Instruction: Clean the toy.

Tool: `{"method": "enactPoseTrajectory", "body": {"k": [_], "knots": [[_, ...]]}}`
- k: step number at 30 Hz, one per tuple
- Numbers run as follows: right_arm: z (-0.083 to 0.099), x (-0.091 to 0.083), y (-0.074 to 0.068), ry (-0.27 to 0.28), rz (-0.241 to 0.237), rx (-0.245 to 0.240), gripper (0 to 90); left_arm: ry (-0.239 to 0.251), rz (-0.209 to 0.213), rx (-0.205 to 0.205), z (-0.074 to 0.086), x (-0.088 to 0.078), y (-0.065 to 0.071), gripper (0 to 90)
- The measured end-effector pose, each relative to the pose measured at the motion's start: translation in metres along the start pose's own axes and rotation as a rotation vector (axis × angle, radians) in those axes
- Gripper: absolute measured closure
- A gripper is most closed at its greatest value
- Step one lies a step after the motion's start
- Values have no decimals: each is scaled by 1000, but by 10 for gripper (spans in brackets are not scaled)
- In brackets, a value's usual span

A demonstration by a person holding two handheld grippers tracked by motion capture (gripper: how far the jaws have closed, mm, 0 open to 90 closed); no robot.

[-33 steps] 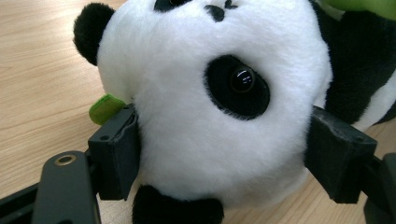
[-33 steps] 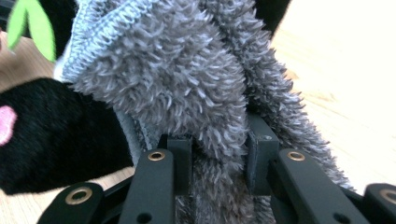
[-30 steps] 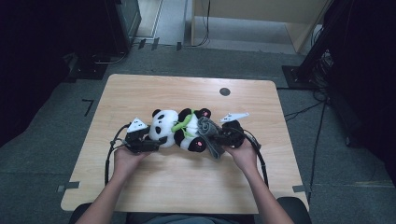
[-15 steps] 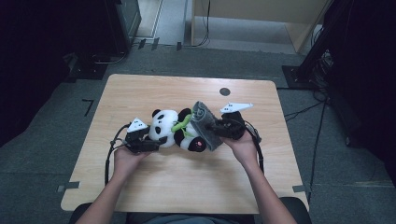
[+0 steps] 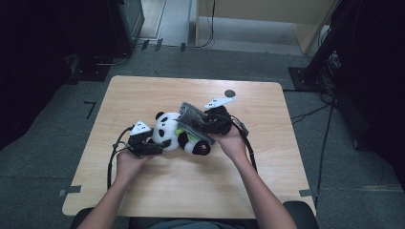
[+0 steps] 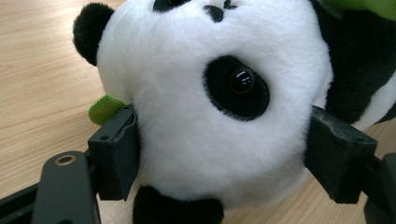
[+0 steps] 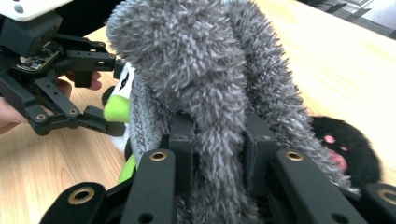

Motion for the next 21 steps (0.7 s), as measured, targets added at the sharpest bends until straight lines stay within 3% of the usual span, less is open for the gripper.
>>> {"method": "enactPoseTrajectory", "body": {"k": [8,21], "knots": [[7,5,4,-2,-5,15,718,2,-2,-1,0,0,1,209],[27,-10,11,-13,12,29,724,-1,4,6,0,0,0,208]]}}
Point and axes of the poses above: each handheld gripper's, and its own axes: x roughly forward along the jaws, z roughly out of its underside, y roughly to its right, the point moved 4 cm from there along x, roughly forward along the jaws, and after that the axes turned 4 degrees about y, right-handed, at the moved point
